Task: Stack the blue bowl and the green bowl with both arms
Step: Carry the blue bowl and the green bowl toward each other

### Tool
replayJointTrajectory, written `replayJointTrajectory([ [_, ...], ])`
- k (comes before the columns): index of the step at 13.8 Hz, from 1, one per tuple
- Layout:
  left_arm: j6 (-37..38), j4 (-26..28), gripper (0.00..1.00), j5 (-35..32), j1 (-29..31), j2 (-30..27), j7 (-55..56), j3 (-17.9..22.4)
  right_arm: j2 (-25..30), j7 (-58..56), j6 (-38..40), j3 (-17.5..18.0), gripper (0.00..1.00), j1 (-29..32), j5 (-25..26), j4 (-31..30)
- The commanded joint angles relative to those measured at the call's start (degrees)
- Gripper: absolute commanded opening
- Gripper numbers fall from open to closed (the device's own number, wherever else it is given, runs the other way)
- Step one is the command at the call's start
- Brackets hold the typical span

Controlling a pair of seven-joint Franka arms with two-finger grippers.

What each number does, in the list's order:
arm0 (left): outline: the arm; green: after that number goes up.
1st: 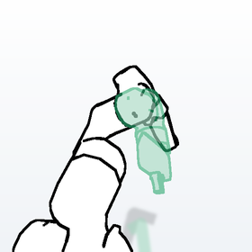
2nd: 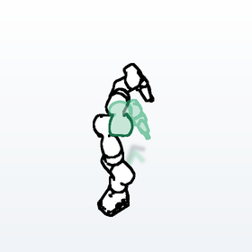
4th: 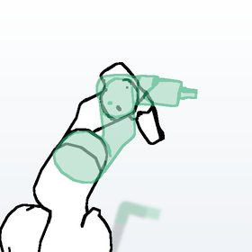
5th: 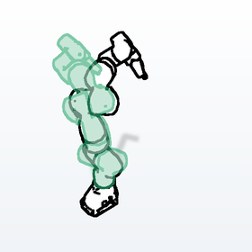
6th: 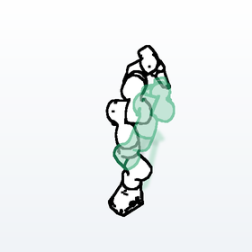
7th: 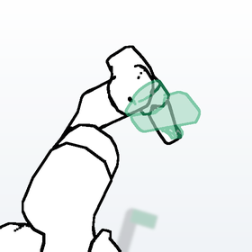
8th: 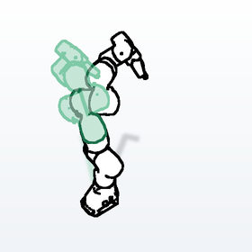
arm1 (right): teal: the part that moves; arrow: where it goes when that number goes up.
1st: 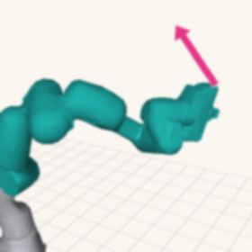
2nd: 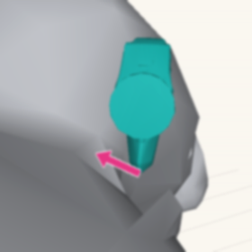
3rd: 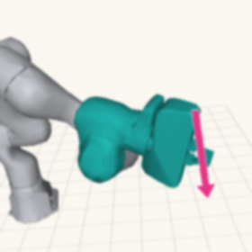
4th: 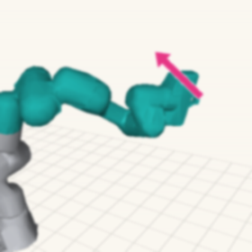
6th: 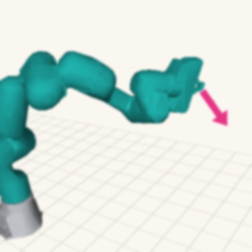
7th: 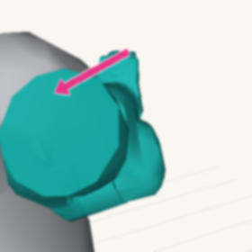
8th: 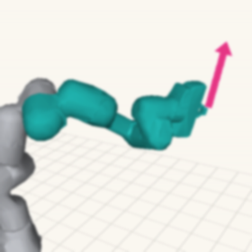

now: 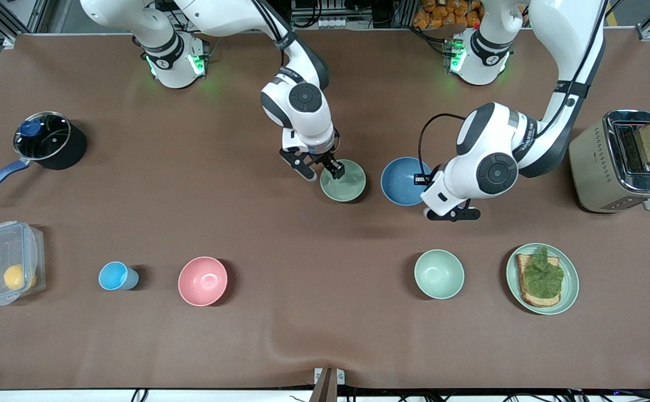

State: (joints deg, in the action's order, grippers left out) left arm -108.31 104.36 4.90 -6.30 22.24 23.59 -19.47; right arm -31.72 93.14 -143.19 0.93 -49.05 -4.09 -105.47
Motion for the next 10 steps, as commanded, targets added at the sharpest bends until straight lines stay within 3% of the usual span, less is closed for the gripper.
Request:
replayJointTrajectory([
  [1, -1.6, -0.5, 0.00, 1.8, -1.7, 0.6, 2.9, 0.0, 0.9, 3.2, 1.0, 0.3, 1.00, 2.5, 0.3, 0.6],
  [4, -2.2, -0.3, 0.00, 1.9, -3.6, 1.2, 4.7, 0.0, 2.8, 3.9, 2.8, 0.4, 1.00, 5.5, -7.0, 0.3],
  [6, -3.1, -0.2, 0.00, 1.9, -5.6, 1.7, 7.0, 0.0, 3.2, 3.9, 3.9, 0.6, 1.00, 8.3, -8.9, -0.1],
  [8, -4.4, -0.3, 0.00, 2.7, -7.1, 2.3, 8.8, 0.0, 3.2, 3.5, 3.4, 0.5, 1.00, 10.3, -16.8, -0.4],
  [10, -4.8, -0.5, 0.00, 4.1, -7.5, 3.1, 8.8, 0.0, 2.8, 3.4, 2.2, 0.4, 1.00, 12.6, -21.5, -2.1],
])
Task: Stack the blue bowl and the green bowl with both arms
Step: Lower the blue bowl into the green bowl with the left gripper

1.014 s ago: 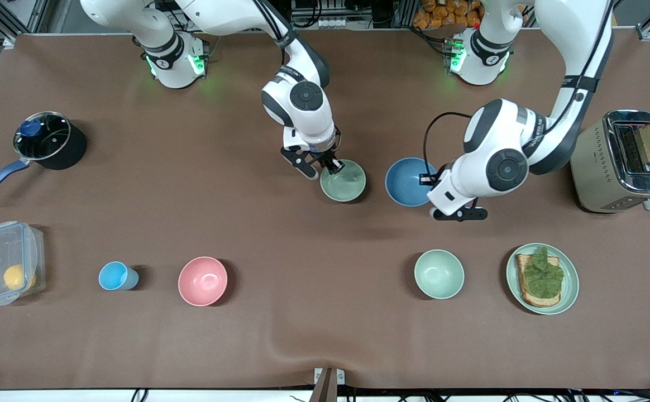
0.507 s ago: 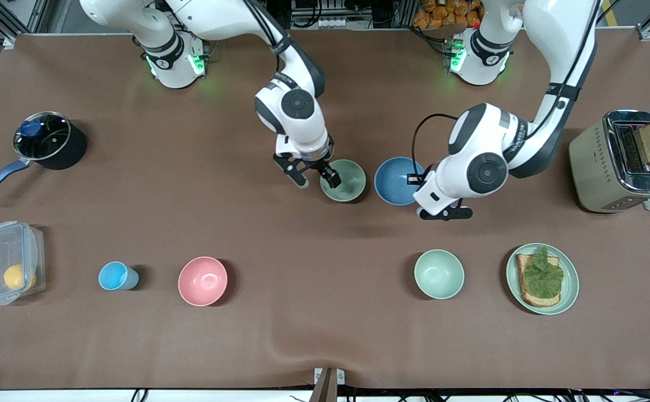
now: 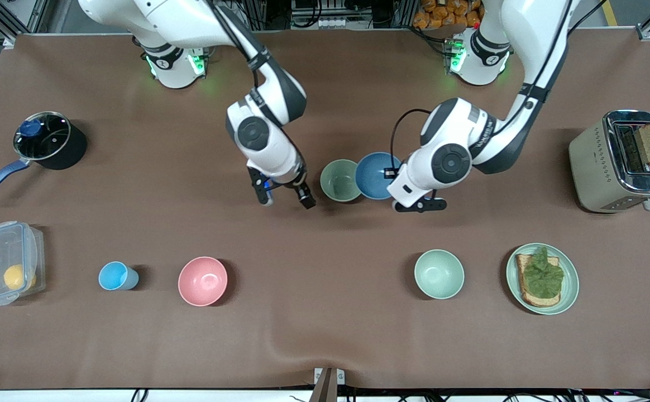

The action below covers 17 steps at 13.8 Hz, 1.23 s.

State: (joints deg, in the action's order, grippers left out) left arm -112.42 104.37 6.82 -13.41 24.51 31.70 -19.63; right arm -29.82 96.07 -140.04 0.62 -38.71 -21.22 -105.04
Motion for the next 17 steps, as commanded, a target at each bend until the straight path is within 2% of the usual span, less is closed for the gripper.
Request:
replayJointTrajectory([
  [1, -1.5, -0.5, 0.00, 3.1, -0.7, 1.2, 0.8, 0.1, 0.7, 0.4, -2.2, 0.7, 1.00, 2.3, -6.4, -3.4],
  [5, -4.5, -0.5, 0.00, 4.8, -3.9, 2.3, 3.7, 0.2, -0.6, 0.9, -5.7, 0.9, 1.00, 1.2, -9.4, -4.1],
  [7, -6.1, -0.7, 0.00, 4.8, -4.7, 3.2, 4.7, 0.3, -1.9, 1.0, -9.7, 0.8, 1.00, -0.9, -13.7, -4.1],
  [17, -9.2, -2.3, 0.00, 4.0, -7.3, 7.7, 8.3, 0.4, -2.5, 0.4, -11.4, 0.8, 1.00, -2.3, -13.9, -4.9],
])
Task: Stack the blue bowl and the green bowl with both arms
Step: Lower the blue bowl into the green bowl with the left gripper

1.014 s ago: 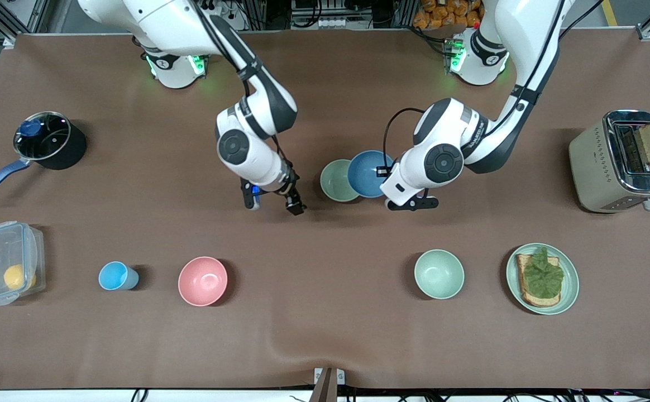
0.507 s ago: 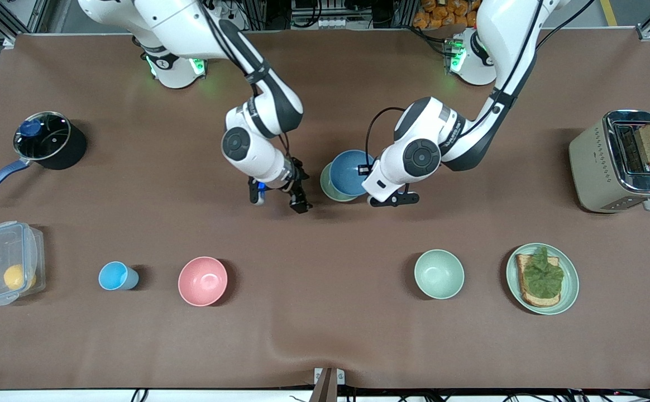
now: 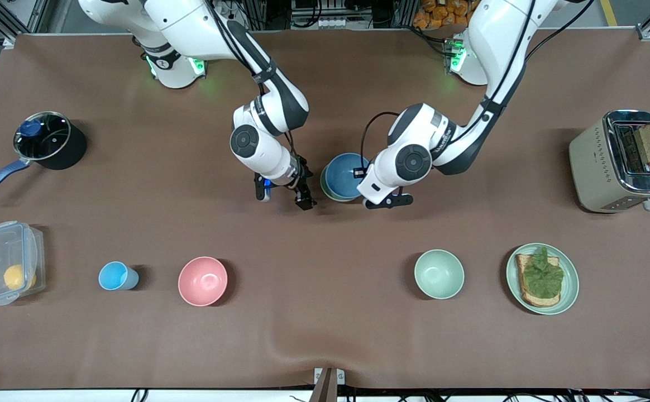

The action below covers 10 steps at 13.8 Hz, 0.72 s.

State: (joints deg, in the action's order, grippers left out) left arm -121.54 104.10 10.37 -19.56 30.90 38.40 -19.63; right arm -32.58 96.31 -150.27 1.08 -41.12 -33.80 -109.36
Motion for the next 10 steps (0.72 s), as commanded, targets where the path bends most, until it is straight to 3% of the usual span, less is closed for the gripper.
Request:
replayJointTrajectory([
  [1, -0.1, -2.4, 0.00, 0.4, -1.5, 2.0, 1.9, 0.5, 0.2, 0.1, -1.2, 0.2, 1.00, 0.1, -1.3, -0.7],
  [6, -0.1, -3.6, 0.00, -0.9, -2.6, 3.8, 2.9, 0.9, 0.0, 0.1, -1.3, 0.2, 1.00, -0.2, -1.3, -0.8],
  [7, -0.1, -3.6, 0.06, -1.1, -2.6, 4.1, 2.9, 0.9, 0.0, 0.1, -1.3, 0.2, 1.00, -0.2, -1.3, -0.8],
  [8, -0.1, -3.6, 0.17, -1.4, -2.6, 4.3, 2.9, 0.9, 0.0, 0.1, -1.3, 0.2, 1.00, -0.2, -1.3, -0.8],
  [9, -0.1, -3.7, 0.65, -1.7, -2.6, 4.3, 3.0, 0.9, 0.0, 0.1, -1.3, 0.2, 1.00, -0.2, -1.3, -0.8],
  [10, -0.1, -3.6, 1.00, -4.0, -2.7, 4.3, 3.1, 0.9, 0.0, 0.1, -1.3, 0.2, 1.00, -0.3, -1.3, -0.8],
])
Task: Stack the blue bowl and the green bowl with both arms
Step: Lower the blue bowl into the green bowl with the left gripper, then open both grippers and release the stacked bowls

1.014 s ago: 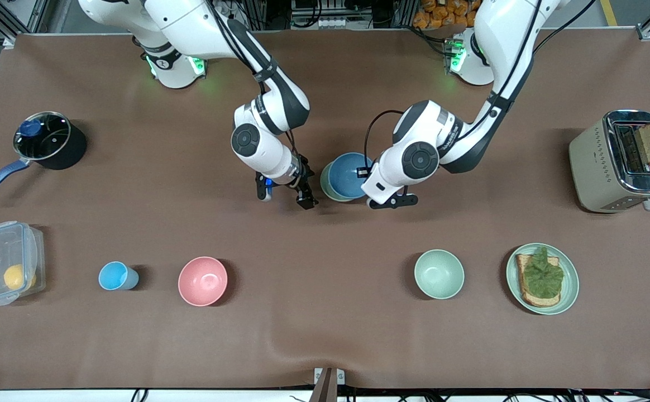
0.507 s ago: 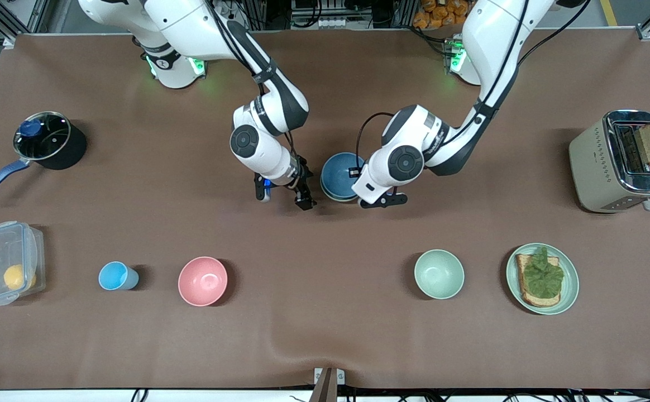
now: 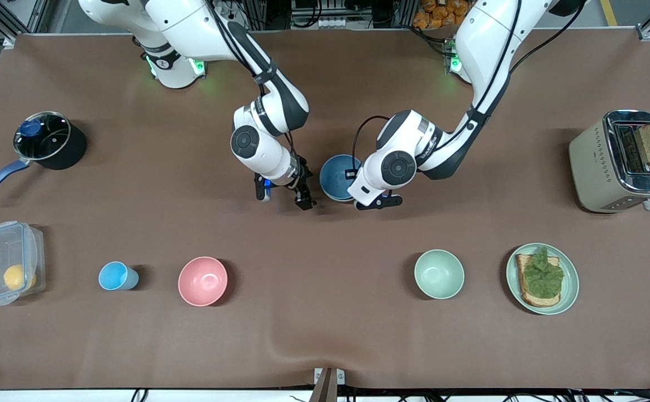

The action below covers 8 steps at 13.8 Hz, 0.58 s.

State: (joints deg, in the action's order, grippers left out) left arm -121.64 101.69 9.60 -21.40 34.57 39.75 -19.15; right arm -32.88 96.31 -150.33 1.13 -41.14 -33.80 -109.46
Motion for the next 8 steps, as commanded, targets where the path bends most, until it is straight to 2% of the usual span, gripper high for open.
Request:
replayJointTrajectory([
  [1, 0.4, -1.2, 1.00, -5.0, -0.8, 0.3, 2.2, 0.3, 0.3, 0.1, -1.4, 0.2, 1.00, -0.6, -1.3, -0.7],
  [5, 5.0, -2.8, 1.00, -5.5, 0.1, -2.9, 2.9, 0.3, 0.0, 0.1, -1.6, 0.2, 1.00, -0.6, -1.3, -0.7],
  [8, 15.7, -10.8, 1.00, -6.1, 2.4, -3.1, 2.8, 0.6, 0.8, -2.8, -0.7, 0.1, 1.00, 0.0, -1.1, -0.8],
])
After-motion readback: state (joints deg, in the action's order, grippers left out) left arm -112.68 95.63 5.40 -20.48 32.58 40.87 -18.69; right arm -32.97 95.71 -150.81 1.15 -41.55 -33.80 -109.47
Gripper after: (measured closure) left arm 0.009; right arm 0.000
